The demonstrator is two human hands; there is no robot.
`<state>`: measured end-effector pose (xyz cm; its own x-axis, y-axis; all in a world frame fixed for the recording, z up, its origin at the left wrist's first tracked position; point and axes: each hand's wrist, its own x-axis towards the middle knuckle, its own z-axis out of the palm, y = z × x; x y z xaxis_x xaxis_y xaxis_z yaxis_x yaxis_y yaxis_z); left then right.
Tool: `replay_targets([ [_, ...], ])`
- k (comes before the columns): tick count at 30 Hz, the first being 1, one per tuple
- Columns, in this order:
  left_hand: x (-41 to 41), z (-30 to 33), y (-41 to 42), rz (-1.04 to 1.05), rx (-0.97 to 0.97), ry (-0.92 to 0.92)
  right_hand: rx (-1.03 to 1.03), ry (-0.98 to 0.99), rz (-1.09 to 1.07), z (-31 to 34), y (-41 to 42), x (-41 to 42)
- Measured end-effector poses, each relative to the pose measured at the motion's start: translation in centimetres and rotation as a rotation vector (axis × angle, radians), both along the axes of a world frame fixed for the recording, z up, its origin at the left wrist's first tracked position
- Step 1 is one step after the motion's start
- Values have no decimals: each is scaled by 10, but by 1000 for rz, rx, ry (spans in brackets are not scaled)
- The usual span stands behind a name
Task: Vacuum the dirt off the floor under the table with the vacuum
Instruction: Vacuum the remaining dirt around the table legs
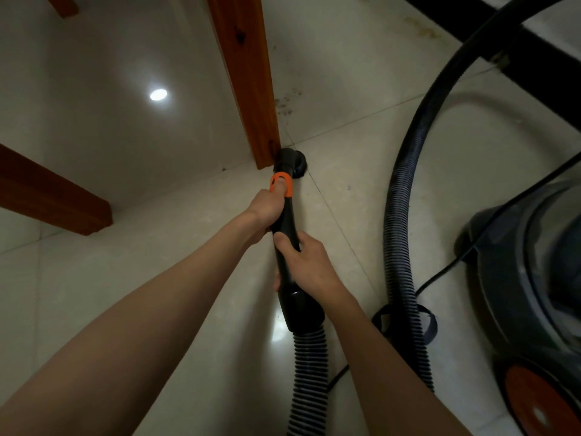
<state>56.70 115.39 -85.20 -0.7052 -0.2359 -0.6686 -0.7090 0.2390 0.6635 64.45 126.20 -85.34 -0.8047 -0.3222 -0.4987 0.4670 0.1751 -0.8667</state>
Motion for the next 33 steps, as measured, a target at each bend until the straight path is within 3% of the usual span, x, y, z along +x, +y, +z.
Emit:
replay_targets([
  [12, 39, 5, 7, -102, -38, -9, -90, -79, 5, 13, 8, 42],
  [33, 16, 18, 91, -393, -70, 8, -9, -57, -314, 21, 53, 41],
])
